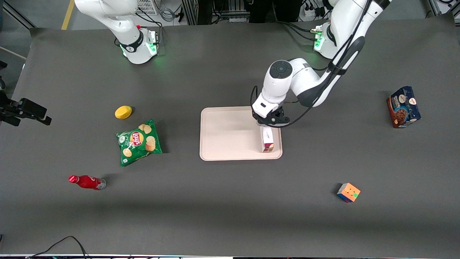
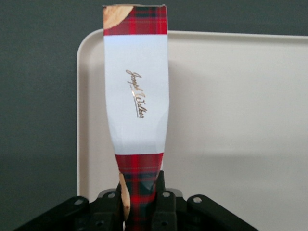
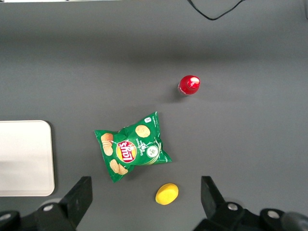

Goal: Place red cookie box on tray
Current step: 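Lower the cookie box onto the tray and open the left gripper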

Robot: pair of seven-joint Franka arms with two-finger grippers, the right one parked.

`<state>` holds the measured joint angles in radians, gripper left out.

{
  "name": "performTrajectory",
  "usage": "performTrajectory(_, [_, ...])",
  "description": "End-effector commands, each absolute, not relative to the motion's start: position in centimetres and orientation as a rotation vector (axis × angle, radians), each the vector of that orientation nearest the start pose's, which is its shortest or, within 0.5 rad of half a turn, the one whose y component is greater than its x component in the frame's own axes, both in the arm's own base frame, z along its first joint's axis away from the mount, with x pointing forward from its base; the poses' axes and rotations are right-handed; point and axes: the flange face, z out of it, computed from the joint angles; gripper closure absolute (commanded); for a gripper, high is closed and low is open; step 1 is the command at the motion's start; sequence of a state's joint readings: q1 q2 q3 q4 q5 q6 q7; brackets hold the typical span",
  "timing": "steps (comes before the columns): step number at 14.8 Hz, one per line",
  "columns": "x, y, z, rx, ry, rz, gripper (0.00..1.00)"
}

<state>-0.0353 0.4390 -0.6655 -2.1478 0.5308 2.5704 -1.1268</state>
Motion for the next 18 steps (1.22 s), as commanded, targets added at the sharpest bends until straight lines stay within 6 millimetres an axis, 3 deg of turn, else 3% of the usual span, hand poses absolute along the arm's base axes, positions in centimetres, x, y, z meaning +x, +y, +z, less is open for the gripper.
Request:
performTrajectory(1, [44.8, -38.0, 24.4, -3.214, -0.088, -0.203, 1.0])
performTrajectory(7, [45.1, -37.6, 23.5, -3.206, -0.089, -0.197, 0.99])
performTrajectory(8, [45.1, -37.7, 23.4, -3.212, -0.079, -0.202, 0.94])
performTrajectory(10, [45.3, -37.5, 23.2, -3.217, -0.087, -0.204, 0.68])
performTrajectory(12, [45.4, -37.3, 23.2, -3.214, -0.093, -0.207, 0.21])
performTrajectory(14, [45.5, -37.2, 23.1, -3.214, -0.096, -0.205, 0.01])
performTrajectory(18, [45.5, -37.2, 23.2, -3.214, -0.093, -0.207, 0.0])
